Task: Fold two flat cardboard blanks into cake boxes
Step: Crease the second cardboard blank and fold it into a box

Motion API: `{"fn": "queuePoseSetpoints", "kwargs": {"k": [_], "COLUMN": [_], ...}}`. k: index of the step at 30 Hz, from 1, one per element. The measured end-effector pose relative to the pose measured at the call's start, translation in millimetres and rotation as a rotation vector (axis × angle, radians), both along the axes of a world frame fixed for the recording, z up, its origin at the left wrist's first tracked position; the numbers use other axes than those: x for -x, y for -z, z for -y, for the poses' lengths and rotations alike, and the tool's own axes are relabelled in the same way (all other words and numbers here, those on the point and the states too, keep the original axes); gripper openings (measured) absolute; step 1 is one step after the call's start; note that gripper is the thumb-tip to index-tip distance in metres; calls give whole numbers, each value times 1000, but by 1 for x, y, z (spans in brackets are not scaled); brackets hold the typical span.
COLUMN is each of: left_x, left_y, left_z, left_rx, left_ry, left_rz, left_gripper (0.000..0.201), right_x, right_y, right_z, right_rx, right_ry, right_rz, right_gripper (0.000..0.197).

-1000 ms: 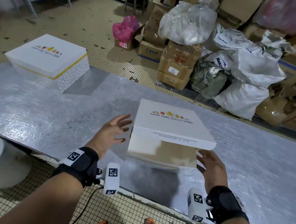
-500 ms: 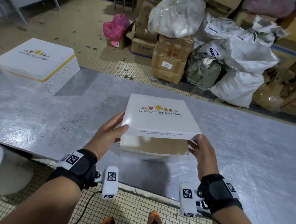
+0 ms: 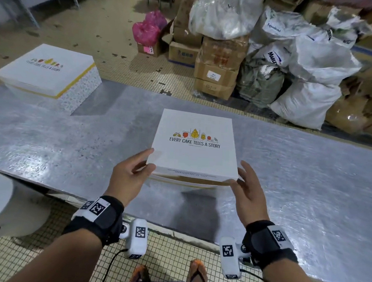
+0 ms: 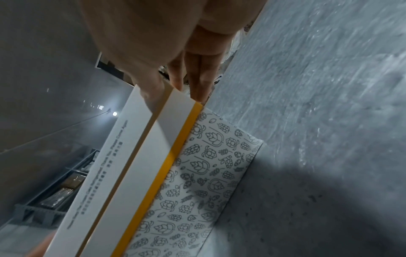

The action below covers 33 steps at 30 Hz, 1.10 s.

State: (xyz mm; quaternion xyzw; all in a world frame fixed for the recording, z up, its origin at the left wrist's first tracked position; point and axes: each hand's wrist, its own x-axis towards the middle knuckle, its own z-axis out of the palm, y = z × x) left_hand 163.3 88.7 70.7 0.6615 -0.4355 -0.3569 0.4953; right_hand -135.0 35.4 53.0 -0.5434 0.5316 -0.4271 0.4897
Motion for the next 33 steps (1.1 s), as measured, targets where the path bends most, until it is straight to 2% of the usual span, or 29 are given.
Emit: {"fn": "queuePoseSetpoints", "kwargs": {"k": [3, 7, 12, 18, 22, 29, 33], "left_x": [3, 2, 0, -3, -4, -4, -3], "left_y": [3, 10, 17, 18, 23, 25, 26], "left_z": [2, 3, 3, -1, -1, 0, -1], "left_rx": [64, 89, 75, 32, 61, 93, 125], "left_ry": [-28, -27, -16, 61, 25, -18, -67], "left_rz": [9, -41, -58, -19, -30, -29, -42], "left_gripper": [36, 40, 40, 45, 43, 40, 37], "right_x": [0, 2, 5, 3, 3, 0, -1], "right_y": [-2, -1, 7, -4, -4, 1, 2], "right_z": [0, 2, 2, -1, -2, -5, -7], "right_rx": [153, 272, 175, 94, 22, 116, 97], "right_ry": [-26, -72, -82, -97, -103, 65, 103], "right_rz": [-159, -252, -243, -201, -171, -180, -137], "right_gripper": [44, 35, 35, 38, 45, 43, 38]}}
